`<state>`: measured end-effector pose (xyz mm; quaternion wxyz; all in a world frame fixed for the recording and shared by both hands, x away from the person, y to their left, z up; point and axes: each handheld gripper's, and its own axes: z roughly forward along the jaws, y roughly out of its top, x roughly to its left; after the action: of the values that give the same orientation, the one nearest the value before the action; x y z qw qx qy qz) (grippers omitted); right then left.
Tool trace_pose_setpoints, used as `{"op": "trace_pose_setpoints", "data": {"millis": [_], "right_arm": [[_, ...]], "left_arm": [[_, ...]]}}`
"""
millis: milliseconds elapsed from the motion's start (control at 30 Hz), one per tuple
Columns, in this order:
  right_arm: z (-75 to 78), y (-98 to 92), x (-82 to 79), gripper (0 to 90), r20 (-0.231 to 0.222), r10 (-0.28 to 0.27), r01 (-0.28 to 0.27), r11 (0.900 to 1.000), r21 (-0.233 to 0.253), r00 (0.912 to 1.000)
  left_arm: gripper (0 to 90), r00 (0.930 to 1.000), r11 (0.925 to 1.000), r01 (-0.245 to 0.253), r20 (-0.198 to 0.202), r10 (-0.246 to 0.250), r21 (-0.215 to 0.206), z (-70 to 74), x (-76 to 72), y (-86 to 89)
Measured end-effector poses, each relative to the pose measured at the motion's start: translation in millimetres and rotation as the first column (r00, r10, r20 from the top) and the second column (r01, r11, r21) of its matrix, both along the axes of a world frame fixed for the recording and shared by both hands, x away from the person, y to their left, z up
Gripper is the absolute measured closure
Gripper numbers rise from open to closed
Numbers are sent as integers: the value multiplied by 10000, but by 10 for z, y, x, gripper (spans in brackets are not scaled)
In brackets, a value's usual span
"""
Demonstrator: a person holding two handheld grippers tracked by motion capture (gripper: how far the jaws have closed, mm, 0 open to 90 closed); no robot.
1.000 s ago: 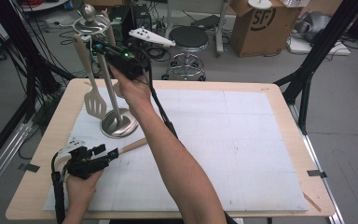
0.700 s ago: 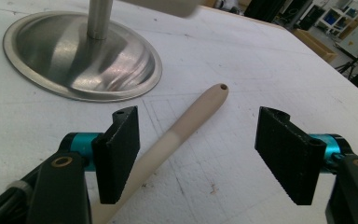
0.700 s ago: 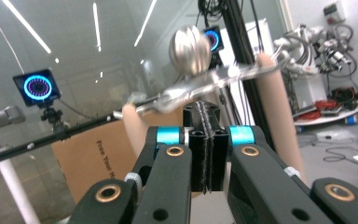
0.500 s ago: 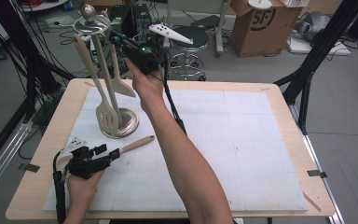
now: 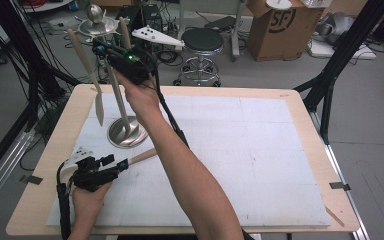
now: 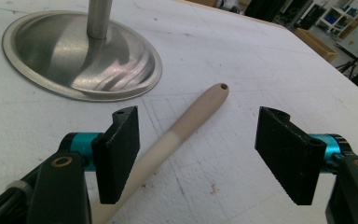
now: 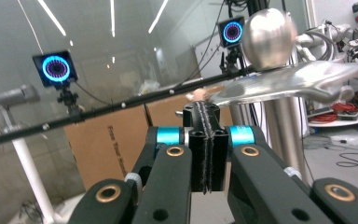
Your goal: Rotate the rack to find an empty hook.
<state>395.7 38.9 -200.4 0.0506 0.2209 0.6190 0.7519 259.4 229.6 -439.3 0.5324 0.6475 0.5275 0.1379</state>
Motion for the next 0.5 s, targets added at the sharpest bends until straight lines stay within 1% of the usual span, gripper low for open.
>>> {"op": "trace_pose_setpoints", "data": {"millis": [67, 133, 267, 333, 400, 433, 500], "right_arm": [[13, 34, -13, 900, -64, 29, -30, 9999, -167, 10000], [12, 50, -16, 900, 15, 58, -57, 9998, -191, 10000], [-22, 12, -10, 900, -50, -56, 54, 9995, -319, 10000], [-70, -47, 21, 900, -212, -185, 181, 9997, -182, 9996], [-135, -119, 74, 900, -469, -369, 366, 9993, -76, 9982], [-164, -157, 104, 900, -660, -382, 384, 9993, 26, 9971], [-194, -231, 143, 900, -818, -564, 588, 9979, 269, 9951]], "left_arm": [[312, 10000, 10000, -1, -25, 1, -22, 1, -1, -3], [312, 10000, 10000, 4, -28, -4, -22, 1, 0, -6], [312, 10000, 10000, 2, -10, -2, -6, 0, -1, -9], [312, 10000, 10000, 41, -30, -41, -10, 4, -2, -7], [312, 10000, 10000, 58, -7, -58, 10, 2, 2, -9], [312, 10000, 10000, 71, -20, -71, 46, 2, 3, -12], [312, 10000, 10000, 94, -22, -93, 29, 0, 5, -24]]}}
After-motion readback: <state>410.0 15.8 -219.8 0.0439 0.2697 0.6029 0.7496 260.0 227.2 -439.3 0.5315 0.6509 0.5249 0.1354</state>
